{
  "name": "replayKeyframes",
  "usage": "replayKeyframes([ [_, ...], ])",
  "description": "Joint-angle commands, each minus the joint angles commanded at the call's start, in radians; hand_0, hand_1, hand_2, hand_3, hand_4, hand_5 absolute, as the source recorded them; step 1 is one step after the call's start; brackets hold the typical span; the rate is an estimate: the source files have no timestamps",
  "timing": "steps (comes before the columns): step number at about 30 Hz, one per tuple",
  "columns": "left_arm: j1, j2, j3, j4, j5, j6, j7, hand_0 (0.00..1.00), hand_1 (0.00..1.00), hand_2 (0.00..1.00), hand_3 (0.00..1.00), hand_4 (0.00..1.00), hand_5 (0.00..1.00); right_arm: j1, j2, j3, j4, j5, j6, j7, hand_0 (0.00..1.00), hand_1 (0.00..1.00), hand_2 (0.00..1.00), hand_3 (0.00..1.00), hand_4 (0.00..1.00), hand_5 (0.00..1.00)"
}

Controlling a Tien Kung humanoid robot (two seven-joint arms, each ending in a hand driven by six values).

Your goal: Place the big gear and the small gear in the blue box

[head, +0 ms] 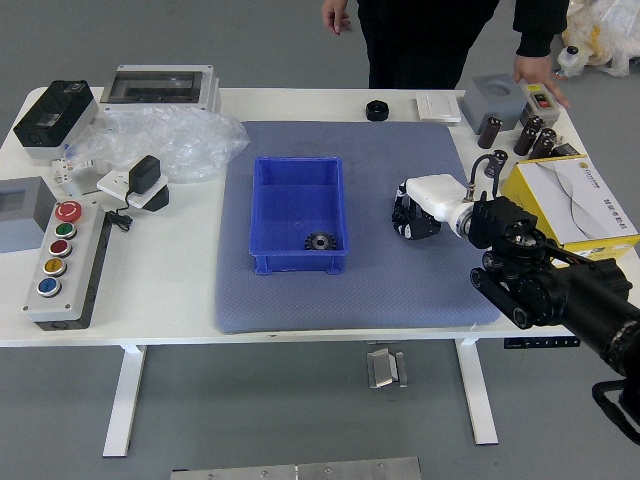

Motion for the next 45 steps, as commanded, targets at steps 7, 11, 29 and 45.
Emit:
replayKeyframes([
  [7, 0.001, 0.0, -0.001, 0.0, 0.001, 0.0, 0.0, 0.853, 0.822, 0.805, 0.828, 0.674, 0.307, 0.0, -0.003, 0.0, 0.001, 0.008, -0.014, 0.007, 0.488, 0.377, 0.436, 0.561, 0.661, 0.359],
  [11, 0.002, 0.001, -0.001, 0.0, 0.001, 0.0, 0.0, 0.853, 0.823, 0.805, 0.828, 0.675, 0.306, 0.002, -0.008, 0.001, 0.005, 0.011, -0.021, 0.009, 0.485, 0.374, 0.432, 0.554, 0.655, 0.37],
  [29, 0.004, 0.003, -0.002, 0.0, 0.003, -0.001, 0.0, 0.853, 0.822, 0.805, 0.828, 0.675, 0.307, 0.003, -0.018, -0.008, 0.01, 0.007, -0.005, -0.005, 0.505, 0.383, 0.439, 0.581, 0.717, 0.319],
  [45, 0.004, 0.003, -0.005, 0.0, 0.003, -0.001, 0.0, 0.853, 0.823, 0.805, 0.828, 0.675, 0.308, 0.006, -0.021, -0.01, 0.026, -0.013, -0.002, -0.011, 0.584, 0.393, 0.45, 0.574, 0.732, 0.071],
])
